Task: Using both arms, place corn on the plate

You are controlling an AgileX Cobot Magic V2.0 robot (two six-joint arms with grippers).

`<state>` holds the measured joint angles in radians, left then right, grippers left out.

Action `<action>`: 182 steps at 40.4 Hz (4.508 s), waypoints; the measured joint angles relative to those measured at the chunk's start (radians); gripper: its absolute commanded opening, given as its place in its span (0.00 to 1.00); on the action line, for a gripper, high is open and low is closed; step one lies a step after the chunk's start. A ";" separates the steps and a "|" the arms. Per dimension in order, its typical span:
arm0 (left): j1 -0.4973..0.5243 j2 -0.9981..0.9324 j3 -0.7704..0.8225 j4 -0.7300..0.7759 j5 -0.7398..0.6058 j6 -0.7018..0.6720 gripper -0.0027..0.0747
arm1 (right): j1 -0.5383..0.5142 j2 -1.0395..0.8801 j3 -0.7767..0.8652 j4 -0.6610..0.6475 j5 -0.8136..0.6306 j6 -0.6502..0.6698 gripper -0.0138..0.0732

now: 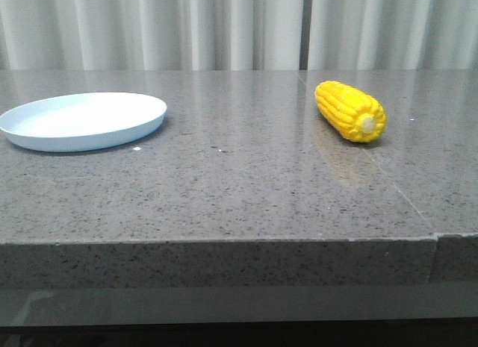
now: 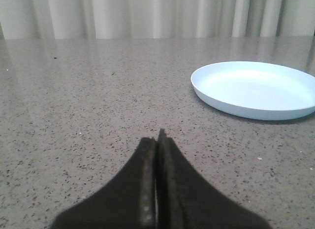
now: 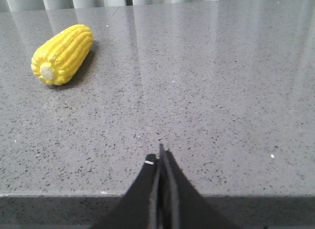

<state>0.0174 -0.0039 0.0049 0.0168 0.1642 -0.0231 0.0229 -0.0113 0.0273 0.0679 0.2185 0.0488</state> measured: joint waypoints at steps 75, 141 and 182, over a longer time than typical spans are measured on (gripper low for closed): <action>0.000 0.401 -0.531 0.061 0.097 0.000 0.90 | 0.000 0.417 -0.582 0.016 0.200 0.000 0.82; -0.148 1.766 -1.374 -0.043 0.757 -0.006 0.54 | 0.000 0.417 -0.583 0.016 0.198 0.000 0.82; -0.179 1.728 -1.521 -0.327 0.714 0.045 0.01 | 0.000 0.417 -0.583 0.016 0.198 0.000 0.82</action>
<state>-0.1614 1.7241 -1.5164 -0.3100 0.8784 0.0222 0.0229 0.4058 -0.5561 0.0839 0.4165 0.0488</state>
